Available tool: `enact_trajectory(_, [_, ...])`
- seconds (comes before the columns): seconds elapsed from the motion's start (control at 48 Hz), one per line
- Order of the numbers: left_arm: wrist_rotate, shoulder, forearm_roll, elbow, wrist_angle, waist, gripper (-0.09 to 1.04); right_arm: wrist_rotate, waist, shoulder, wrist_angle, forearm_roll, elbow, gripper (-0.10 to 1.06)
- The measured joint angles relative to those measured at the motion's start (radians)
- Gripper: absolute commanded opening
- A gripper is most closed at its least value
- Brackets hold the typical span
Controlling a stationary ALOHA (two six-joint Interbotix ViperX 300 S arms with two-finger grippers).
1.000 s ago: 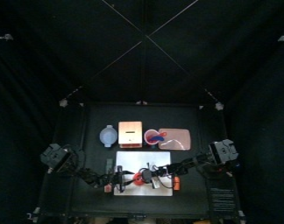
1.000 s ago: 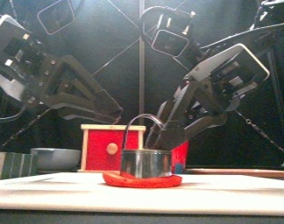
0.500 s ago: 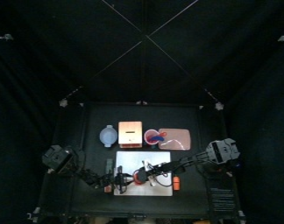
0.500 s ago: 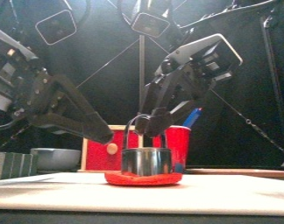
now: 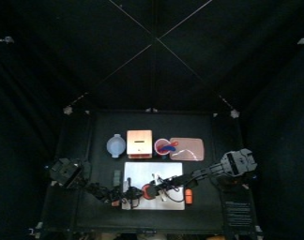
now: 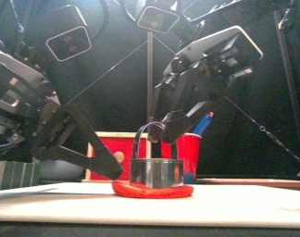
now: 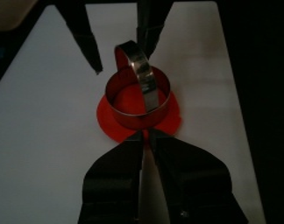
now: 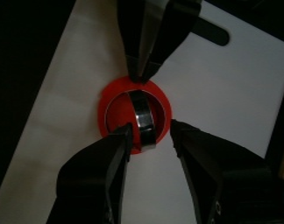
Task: Get the cutter from the drawer then cut the dough then place the extra dough in the bowl
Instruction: Cut the dough
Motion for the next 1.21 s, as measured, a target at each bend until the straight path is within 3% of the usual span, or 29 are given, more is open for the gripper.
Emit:
enact_trajectory(0.5, [-0.008, -0.002, -0.003, 0.0, 0.063, 0.035, 0.59, -0.009, 0.012, 0.017, 0.026, -0.014, -0.032, 0.74])
enact_trajectory(0.833, [-0.008, -0.002, -0.02, 0.005, 0.063, 0.037, 0.59, -0.009, 0.014, 0.029, 0.037, -0.014, -0.051, 0.53])
enact_trajectory(1.208, [-0.008, -0.002, -0.021, 0.008, 0.064, 0.037, 0.59, -0.008, 0.017, 0.035, 0.086, -0.02, -0.077, 0.52])
